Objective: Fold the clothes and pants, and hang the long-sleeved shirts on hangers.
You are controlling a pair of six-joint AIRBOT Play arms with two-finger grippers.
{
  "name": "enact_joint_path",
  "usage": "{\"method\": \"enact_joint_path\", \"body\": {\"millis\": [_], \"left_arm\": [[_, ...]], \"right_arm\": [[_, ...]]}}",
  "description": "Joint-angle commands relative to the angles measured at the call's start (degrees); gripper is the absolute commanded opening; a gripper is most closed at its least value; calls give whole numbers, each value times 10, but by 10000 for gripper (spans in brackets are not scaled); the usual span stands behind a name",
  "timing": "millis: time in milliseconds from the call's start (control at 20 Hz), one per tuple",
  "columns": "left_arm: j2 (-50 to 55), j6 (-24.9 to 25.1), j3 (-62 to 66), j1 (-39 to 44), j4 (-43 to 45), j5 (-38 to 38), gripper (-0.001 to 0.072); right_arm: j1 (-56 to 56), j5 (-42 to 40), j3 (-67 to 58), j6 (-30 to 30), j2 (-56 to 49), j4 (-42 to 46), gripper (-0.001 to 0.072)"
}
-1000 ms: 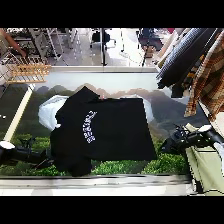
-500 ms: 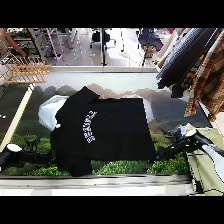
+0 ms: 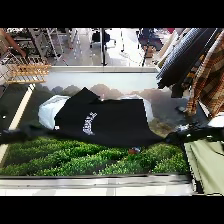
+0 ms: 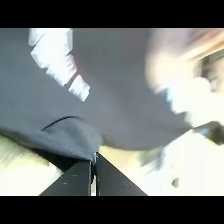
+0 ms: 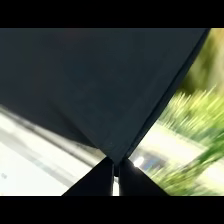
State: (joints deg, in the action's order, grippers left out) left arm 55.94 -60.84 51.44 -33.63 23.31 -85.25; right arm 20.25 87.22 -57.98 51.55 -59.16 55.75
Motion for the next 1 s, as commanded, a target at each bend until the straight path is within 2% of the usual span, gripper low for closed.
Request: {"method": "enact_joint_path", "body": {"millis": [0,100,200,300,350,450,500,650,750,850,950], "left_arm": [[-64,4,112,-67,-321,-41,1],[-85,5,160,-94,-568,-20,1],[-92,38,210,-106,-774,-1,1],[-92,61,262,-108,-874,12,2],[-91,72,281,-108,-875,22,2],[-81,87,306,-108,-802,32,2],[-72,87,309,-108,-730,35,2],[-30,86,309,-103,-435,35,3],[3,60,306,-74,-238,35,4],[35,58,287,-26,-128,39,3],[75,58,247,34,-49,85,3]], "right_arm": [[-1,15,-131,5,141,0,17],[-1,-31,-243,9,204,0,17],[-1,-124,-351,9,249,0,17],[-1,-224,-433,17,267,-3,17],[-1,-249,-466,20,266,-11,17],[-1,-257,-494,20,254,-53,17],[-1,-250,-493,20,242,-78,17],[-1,-180,-492,56,171,-106,18],[-1,-100,-489,81,100,-125,18],[-18,-57,-457,94,26,-139,18],[-66,-75,-395,92,-43,-116,18]]}}
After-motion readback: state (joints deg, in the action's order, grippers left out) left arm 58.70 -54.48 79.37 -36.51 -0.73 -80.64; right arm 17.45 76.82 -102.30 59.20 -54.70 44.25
